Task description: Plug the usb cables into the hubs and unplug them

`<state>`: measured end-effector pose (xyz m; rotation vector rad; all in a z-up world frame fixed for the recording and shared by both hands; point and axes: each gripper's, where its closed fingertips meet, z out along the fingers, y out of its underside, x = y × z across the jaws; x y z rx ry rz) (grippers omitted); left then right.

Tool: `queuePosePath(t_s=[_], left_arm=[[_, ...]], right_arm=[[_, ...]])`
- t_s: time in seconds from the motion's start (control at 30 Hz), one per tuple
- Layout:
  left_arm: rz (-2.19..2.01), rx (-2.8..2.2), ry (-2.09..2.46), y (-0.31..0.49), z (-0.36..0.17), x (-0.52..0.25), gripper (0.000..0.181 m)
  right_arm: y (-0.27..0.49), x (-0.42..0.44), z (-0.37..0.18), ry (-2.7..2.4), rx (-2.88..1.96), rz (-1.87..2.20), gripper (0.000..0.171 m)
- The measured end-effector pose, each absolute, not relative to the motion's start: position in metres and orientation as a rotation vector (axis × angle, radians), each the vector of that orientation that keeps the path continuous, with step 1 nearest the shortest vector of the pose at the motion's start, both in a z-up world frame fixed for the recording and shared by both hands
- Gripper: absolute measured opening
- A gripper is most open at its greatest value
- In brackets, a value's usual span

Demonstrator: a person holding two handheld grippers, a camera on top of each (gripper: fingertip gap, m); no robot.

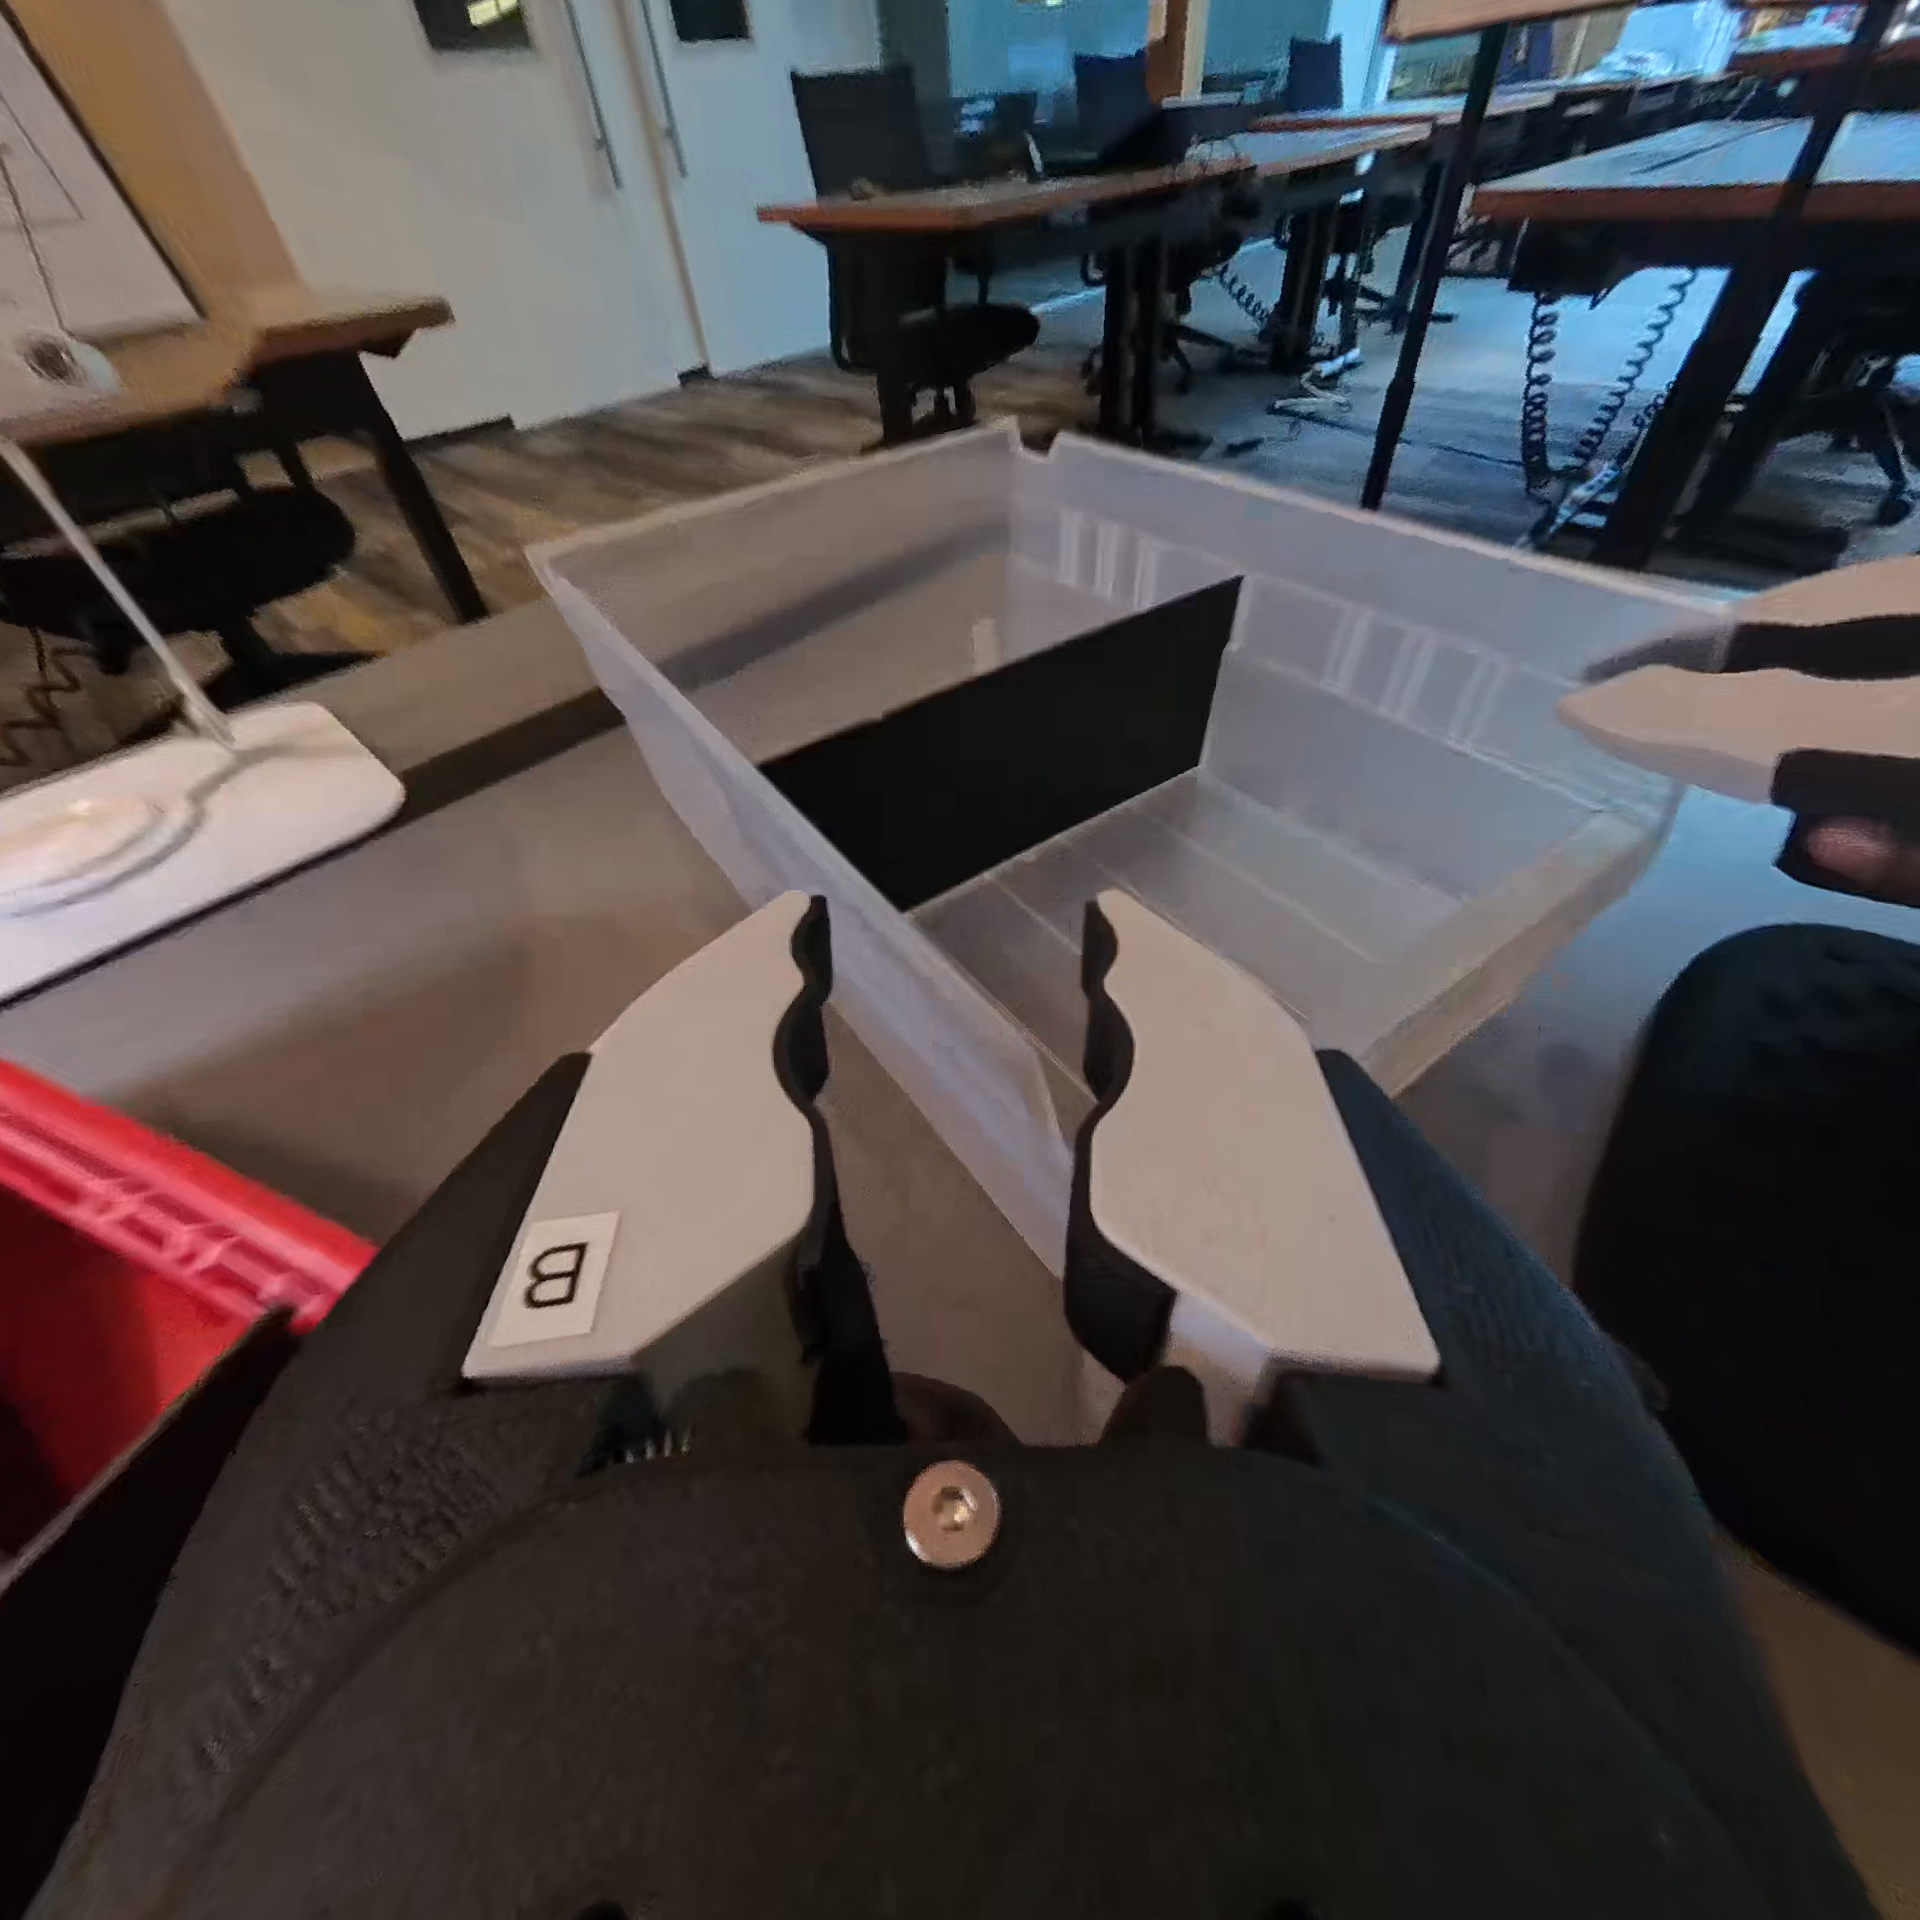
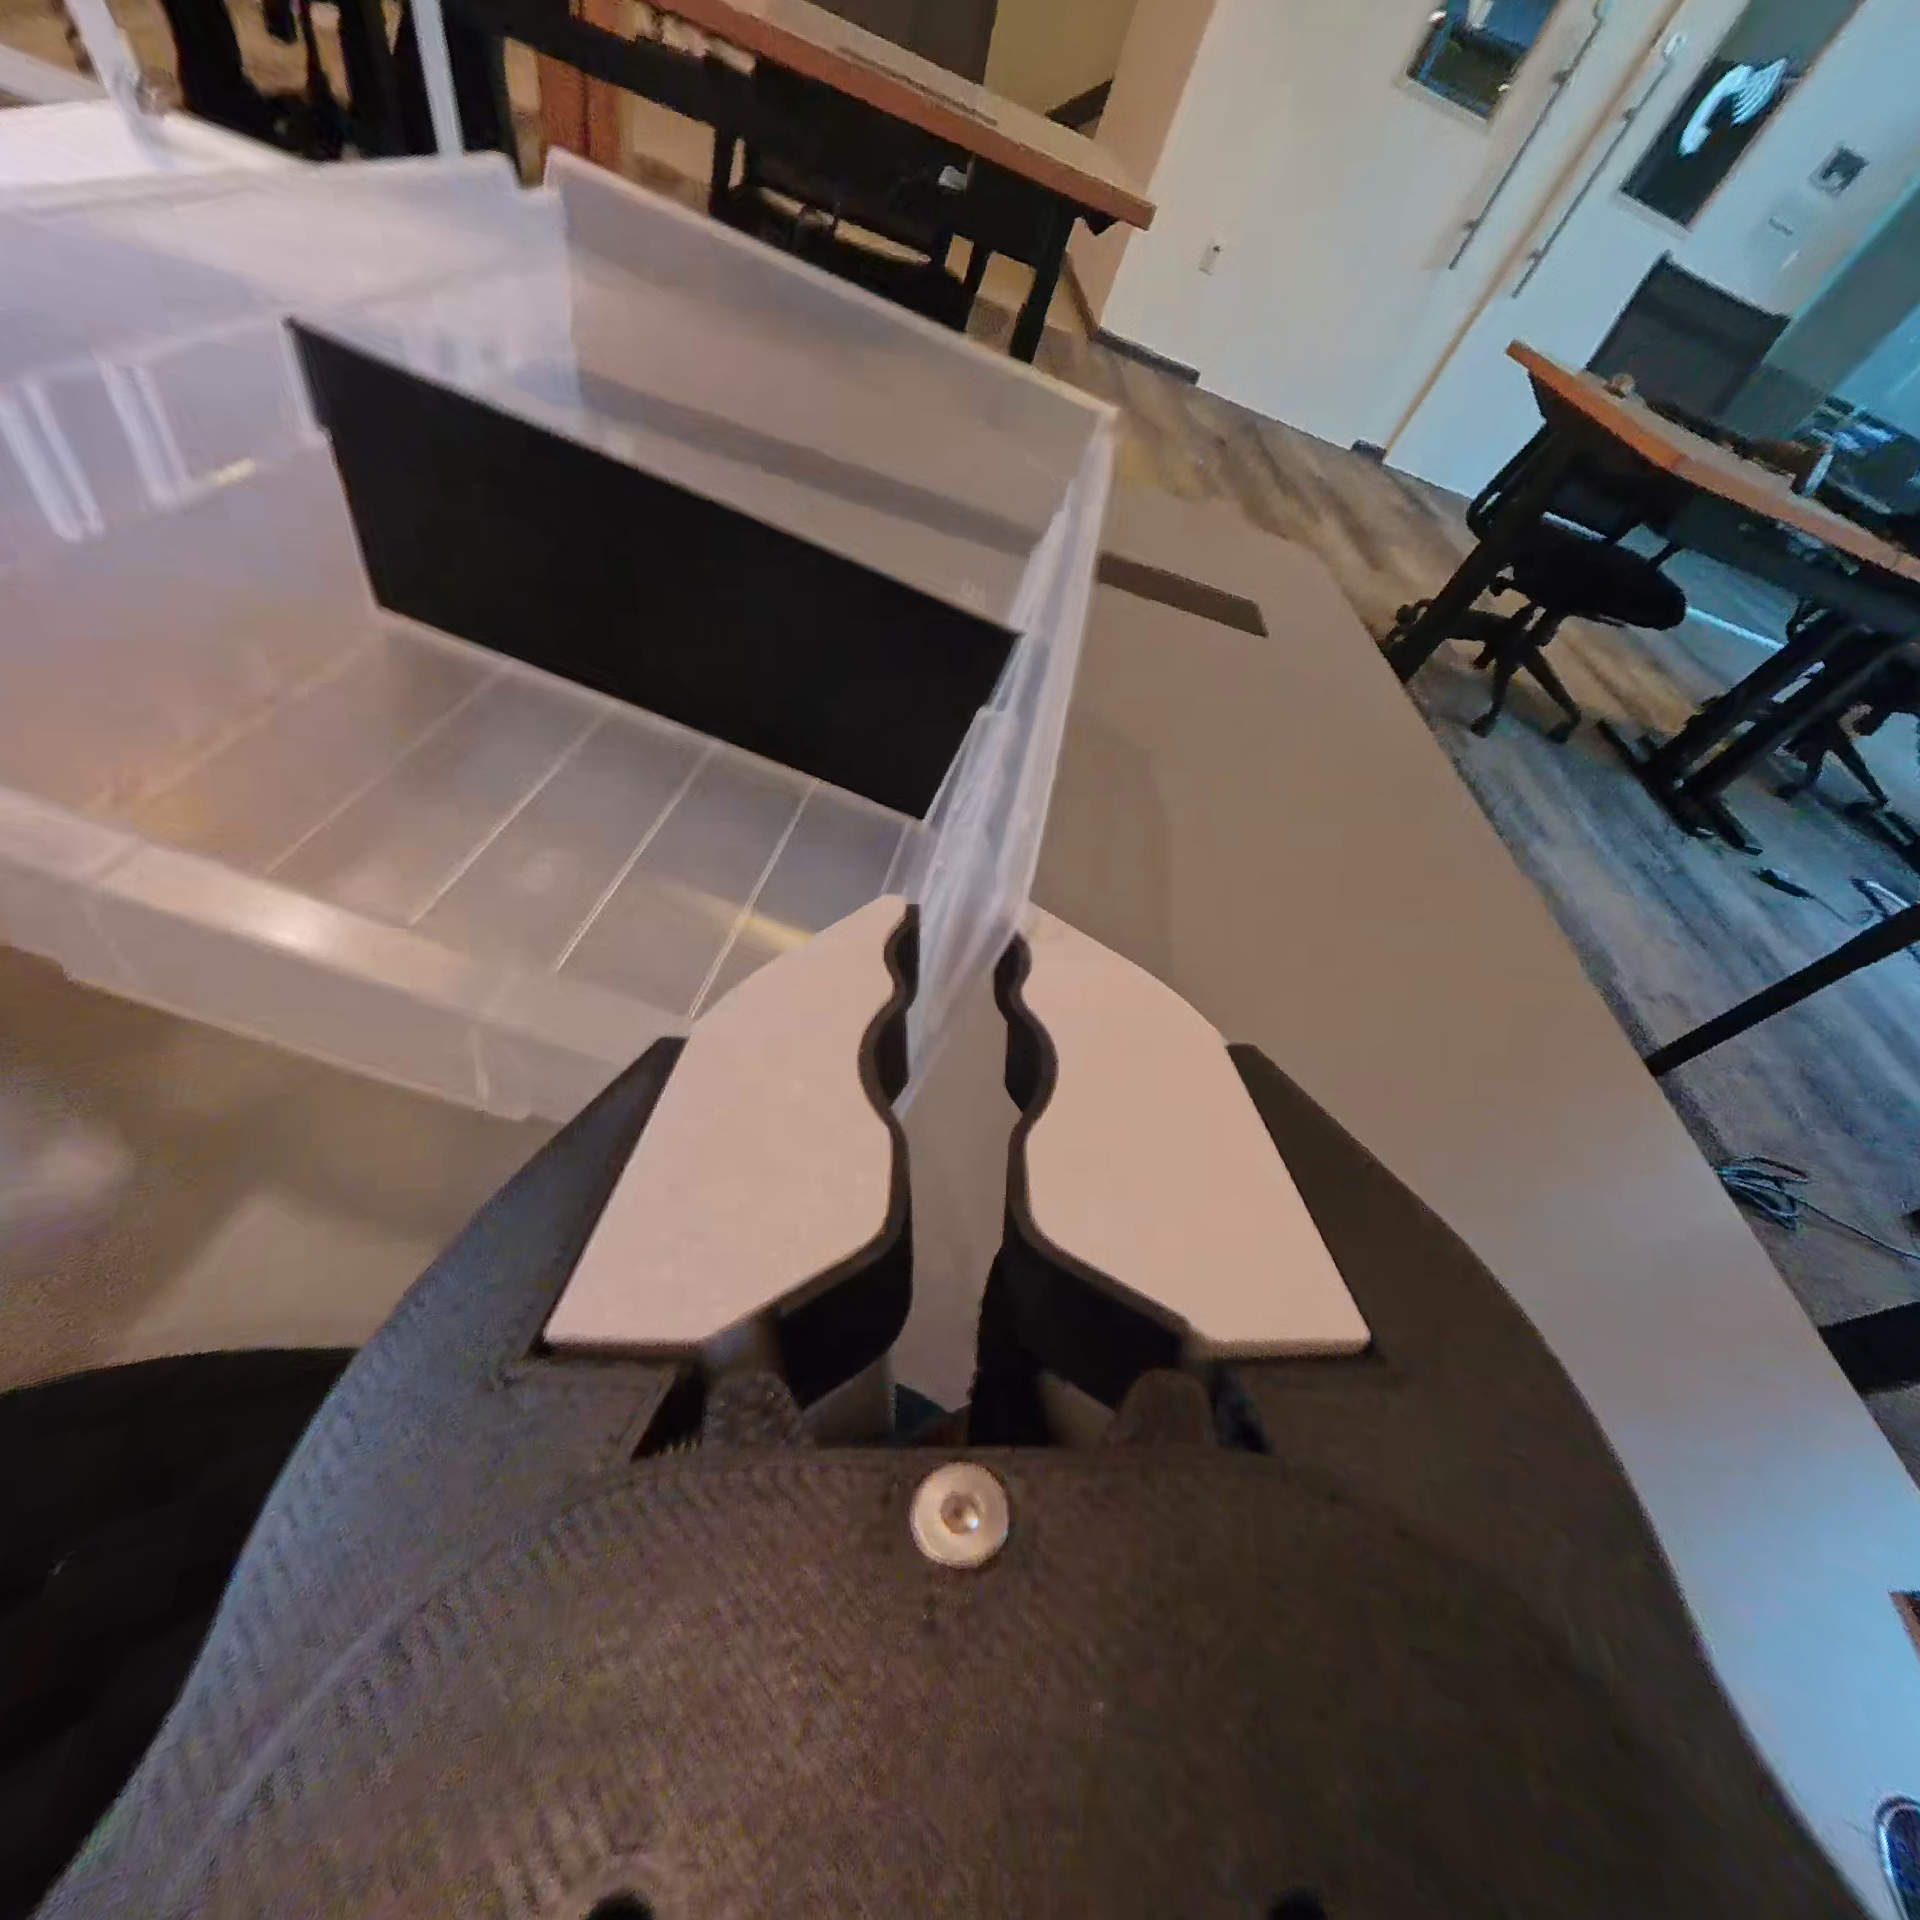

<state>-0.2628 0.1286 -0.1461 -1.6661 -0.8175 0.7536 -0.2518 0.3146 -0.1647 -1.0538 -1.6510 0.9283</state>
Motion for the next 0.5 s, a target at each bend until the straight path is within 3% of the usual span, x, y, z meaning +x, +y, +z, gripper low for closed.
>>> queuePosePath(t_s=[0.07,0.17,0.3,0.4,0.5], left_arm=[[0.787,-1.653,-0.774,0.116,-0.129,-0.247,0.053],[0.729,-1.736,-0.734,0.091,-0.120,-0.215,0.059],[0.696,-2.004,-0.775,0.033,-0.151,-0.186,0.062],[0.694,-2.232,-0.857,-0.007,-0.191,-0.178,0.062],[0.747,-2.448,-0.902,-0.041,-0.221,-0.178,0.044]], right_arm=[[0.321,-0.250,-0.152,-1.568,-1.051,0.996,0.021],[0.324,-0.240,-0.117,-1.395,-0.942,1.185,0.047],[0.279,-0.217,-0.098,-1.655,-0.884,1.378,0.050],[0.206,-0.191,-0.121,-2.135,-0.671,1.411,0.050],[0.170,-0.188,-0.165,-2.442,-0.485,1.100,0.056]])
